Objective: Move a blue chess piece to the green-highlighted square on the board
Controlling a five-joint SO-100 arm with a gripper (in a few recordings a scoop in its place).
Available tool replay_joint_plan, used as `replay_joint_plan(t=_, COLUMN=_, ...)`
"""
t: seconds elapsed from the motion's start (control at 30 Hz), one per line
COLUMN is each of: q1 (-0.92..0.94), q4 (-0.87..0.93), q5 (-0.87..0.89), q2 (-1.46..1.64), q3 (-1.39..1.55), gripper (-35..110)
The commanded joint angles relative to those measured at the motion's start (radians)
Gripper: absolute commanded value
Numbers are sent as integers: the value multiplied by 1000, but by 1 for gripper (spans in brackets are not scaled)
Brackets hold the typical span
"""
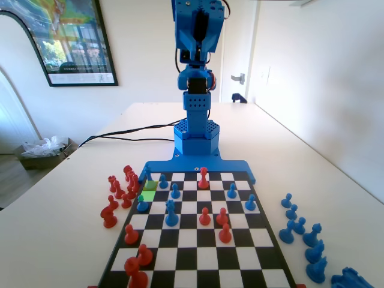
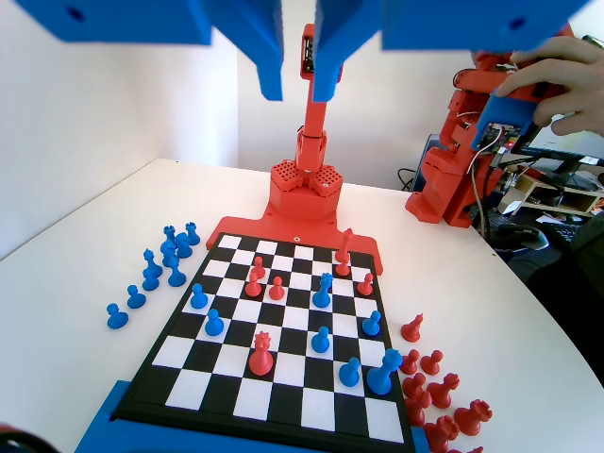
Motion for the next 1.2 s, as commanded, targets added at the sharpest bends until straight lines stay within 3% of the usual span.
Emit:
replay_joint_plan(t=0.0, q1=9, q4=-12, q5=17, q2=25, q3=8, gripper=1)
replay_joint_plan(t=0.77, q1=23, q4=-14, q5=5, q2=17, q3=0, gripper=1)
replay_joint_plan(t=1.17, q1=87, q4=35, q5=83, q2=-393, q3=-265, gripper=1)
